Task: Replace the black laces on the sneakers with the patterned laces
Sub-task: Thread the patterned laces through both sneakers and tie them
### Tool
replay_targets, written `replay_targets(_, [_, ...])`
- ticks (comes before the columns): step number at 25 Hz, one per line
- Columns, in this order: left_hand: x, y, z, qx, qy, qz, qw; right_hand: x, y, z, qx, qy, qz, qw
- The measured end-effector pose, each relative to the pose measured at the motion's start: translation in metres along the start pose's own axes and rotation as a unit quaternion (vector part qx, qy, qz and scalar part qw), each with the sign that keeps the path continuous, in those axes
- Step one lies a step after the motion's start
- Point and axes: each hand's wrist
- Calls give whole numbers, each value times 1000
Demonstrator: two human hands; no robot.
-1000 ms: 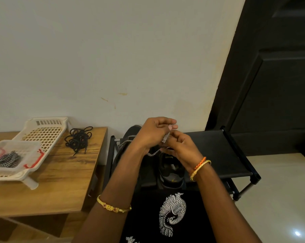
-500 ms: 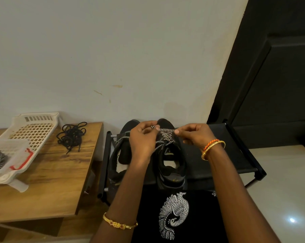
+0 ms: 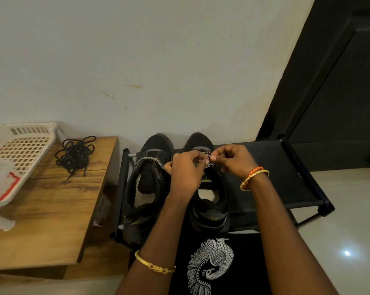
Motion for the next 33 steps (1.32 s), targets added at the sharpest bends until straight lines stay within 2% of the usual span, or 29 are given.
replay_targets(3, [0, -1, 1, 6, -37, -58, 998, -5, 2, 7, -6, 5, 5, 1000])
replay_targets(7, [-7, 0, 13, 20, -55, -104, 993, -8, 4, 22, 0, 12, 94, 996])
replay_targets(11, [-6, 3, 19, 31, -56, -115, 991, -9, 10, 24, -60, 19, 126, 990])
replay_targets(14, [-7, 7, 20, 25, -47, -153, 987, -10, 8, 24, -63, 33, 157, 985])
replay_targets(16, [-6, 9, 21, 24, -46, -177, 983, -12, 6, 22, -37, 36, 131, 990])
replay_targets(18, [-6, 10, 21, 24, -41, -184, 982, -13, 3, 19, -7, 56, 53, 997])
replay_targets(23, [-5, 14, 15, 34, -34, -160, 986, -14, -2, 15, 23, 108, -59, 992])
replay_targets(33, [-7, 17, 14, 23, -34, -156, 987, -10, -5, 17, 37, 122, -101, 987])
Point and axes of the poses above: each hand's wrist, its own z-axis away from the middle knuckle, its own y-axis out of the palm, x = y × z, and after that the axes turned 12 degrees about x, right-handed
